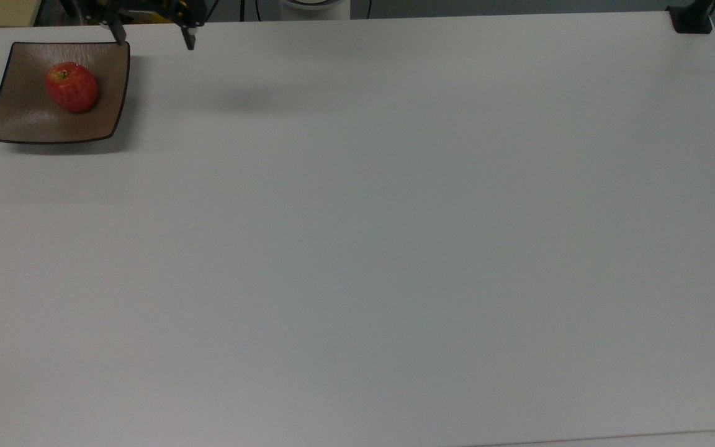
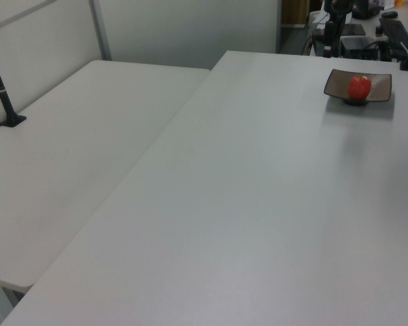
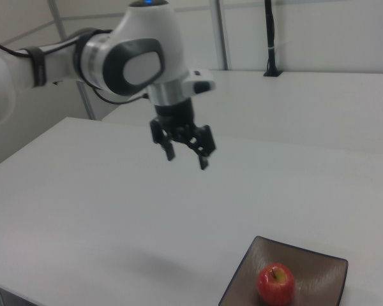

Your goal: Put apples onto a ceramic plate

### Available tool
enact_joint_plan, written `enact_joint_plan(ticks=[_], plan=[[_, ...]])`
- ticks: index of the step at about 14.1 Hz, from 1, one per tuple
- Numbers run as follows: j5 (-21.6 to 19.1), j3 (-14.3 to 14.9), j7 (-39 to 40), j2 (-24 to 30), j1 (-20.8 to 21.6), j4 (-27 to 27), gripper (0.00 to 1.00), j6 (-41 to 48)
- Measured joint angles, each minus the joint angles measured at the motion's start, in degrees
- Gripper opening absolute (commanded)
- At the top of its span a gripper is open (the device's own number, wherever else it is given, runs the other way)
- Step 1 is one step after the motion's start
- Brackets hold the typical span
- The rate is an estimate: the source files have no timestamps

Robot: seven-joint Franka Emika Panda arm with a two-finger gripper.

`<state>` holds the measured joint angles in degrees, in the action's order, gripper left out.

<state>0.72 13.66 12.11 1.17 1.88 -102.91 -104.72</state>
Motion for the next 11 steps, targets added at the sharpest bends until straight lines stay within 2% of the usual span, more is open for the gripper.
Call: enact_joint_plan(ticks=[5, 11], plan=[[-1.6, -8.75, -11.19, 0.84, 0.25, 0.54, 1.0, 0.76], [-3.07, -13.1, -13.12, -0.96, -0.37, 1.05, 1.0, 0.62]])
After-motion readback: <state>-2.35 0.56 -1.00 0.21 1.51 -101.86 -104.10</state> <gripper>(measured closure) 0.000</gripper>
